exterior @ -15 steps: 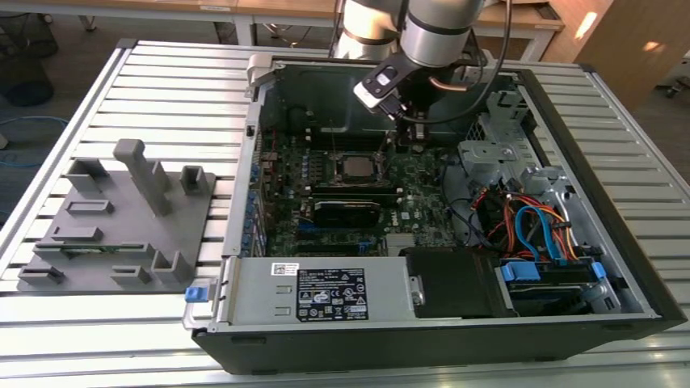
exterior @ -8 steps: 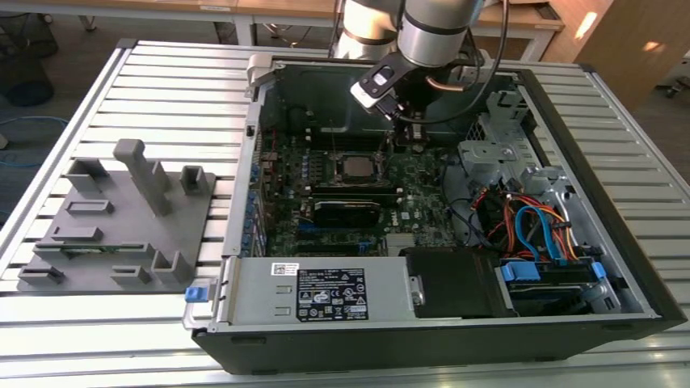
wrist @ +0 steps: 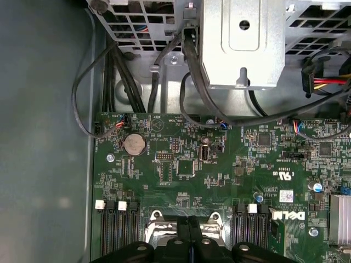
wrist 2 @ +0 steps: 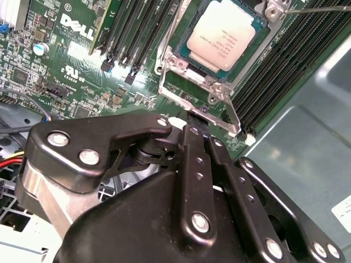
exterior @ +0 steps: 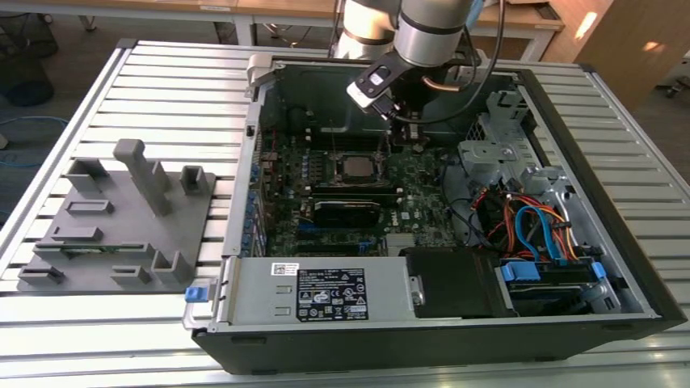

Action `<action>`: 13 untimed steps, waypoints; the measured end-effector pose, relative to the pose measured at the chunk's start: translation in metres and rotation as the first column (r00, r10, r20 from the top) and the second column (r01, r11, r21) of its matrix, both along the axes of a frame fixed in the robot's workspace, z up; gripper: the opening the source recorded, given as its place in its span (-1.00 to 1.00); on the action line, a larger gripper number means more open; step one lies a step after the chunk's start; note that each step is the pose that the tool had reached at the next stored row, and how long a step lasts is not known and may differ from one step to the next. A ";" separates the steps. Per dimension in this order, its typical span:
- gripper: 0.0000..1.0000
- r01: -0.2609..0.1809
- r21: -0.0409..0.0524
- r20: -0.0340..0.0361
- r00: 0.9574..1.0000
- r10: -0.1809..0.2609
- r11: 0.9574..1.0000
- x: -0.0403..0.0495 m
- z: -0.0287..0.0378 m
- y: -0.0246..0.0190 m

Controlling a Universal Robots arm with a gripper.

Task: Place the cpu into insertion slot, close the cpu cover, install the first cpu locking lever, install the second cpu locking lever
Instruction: 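Close the cpu cover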

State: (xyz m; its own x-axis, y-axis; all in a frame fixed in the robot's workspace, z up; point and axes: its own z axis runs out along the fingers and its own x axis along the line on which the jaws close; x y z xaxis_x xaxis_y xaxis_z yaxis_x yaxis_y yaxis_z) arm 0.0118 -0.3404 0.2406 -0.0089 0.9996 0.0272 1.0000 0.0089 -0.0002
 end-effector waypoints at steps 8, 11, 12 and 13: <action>-0.80 0.000 0.000 0.000 1.000 0.000 1.000 -0.0051 -0.0001 0.0000; -0.80 0.000 0.000 0.000 1.000 0.000 1.000 -0.0071 -0.0001 0.0000; -0.80 0.000 0.000 0.000 1.000 0.000 1.000 -0.0077 -0.0002 0.0000; -0.80 0.000 0.000 0.000 1.000 0.000 1.000 -0.0086 -0.0002 0.0000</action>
